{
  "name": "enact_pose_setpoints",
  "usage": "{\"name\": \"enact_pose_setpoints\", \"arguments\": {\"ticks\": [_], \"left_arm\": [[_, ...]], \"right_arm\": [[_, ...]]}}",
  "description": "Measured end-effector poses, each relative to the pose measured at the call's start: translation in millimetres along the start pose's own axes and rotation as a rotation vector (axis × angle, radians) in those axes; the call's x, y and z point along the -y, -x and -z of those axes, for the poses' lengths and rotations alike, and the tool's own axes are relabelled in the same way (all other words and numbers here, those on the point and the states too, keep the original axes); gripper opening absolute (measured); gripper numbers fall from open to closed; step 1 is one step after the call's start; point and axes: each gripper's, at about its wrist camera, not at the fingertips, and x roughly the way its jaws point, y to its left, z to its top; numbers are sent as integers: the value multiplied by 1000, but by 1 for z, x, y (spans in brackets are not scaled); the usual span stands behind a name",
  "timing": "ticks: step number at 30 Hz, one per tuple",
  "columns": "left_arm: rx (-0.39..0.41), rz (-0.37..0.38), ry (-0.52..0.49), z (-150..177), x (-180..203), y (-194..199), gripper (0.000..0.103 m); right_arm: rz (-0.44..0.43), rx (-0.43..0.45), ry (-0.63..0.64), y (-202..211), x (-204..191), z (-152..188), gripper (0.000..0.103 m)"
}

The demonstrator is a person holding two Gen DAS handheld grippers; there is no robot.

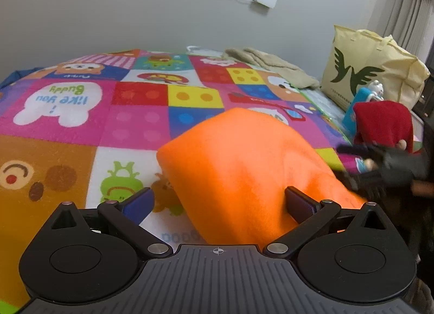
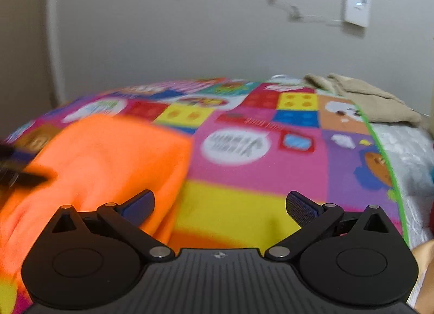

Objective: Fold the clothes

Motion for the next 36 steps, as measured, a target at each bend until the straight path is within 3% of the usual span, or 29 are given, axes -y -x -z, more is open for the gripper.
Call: {"name": "enact_pose_setpoints", "arguments": {"ticks": [2, 5, 8, 10, 11, 15, 18, 20, 23, 27, 29, 32, 33, 34, 35, 36], "left_arm": [[7, -3, -6, -3, -1, 3, 103], [51, -74, -53, -12, -1, 14, 103], [78, -195, -114, -21, -3, 26, 103], [70, -224, -114, -24, -8, 33, 103], [63, -220, -111, -25, -10, 35, 103], [42, -201, -132, -22, -3, 34, 103], [39, -182, -146, -22, 10, 36, 103], [68, -154, -118, -19, 15, 56, 103], [136, -57, -20, -3, 18, 104, 103], [82, 143, 186, 40, 7, 130, 103], [41, 220, 274, 55, 3, 120, 102], [2, 209, 335, 64, 1, 89, 101], [2, 205, 348, 62, 1, 80, 98], [3, 202, 361, 60, 1, 72, 75], [11, 204, 368, 55, 3, 67, 68], [37, 230, 346, 49, 8, 67, 68]], "right_arm": [[20, -36, 15, 1, -18, 12, 103], [-6, -54, 23, 5, -49, 23, 103], [-193, -28, 87, 21, -71, 23, 103], [-313, 2, 70, 35, -69, 18, 103], [-324, 40, 40, 43, -62, 13, 103], [-262, 190, -112, 56, -28, -15, 103], [-191, 190, -124, 32, -14, -34, 103], [-104, 142, -47, 8, -19, -36, 103], [-44, 102, 19, -16, -23, -28, 103], [-67, 101, -27, -22, -17, -22, 103], [-68, 100, -24, -23, -18, -21, 103], [-51, 101, 6, -16, -22, -24, 103], [-41, 106, 17, -12, -22, -25, 103], [-34, 115, 26, -8, -23, -27, 103], [-26, 124, 35, -3, -24, -29, 103], [-16, 138, 42, 1, -24, -32, 103]]}}
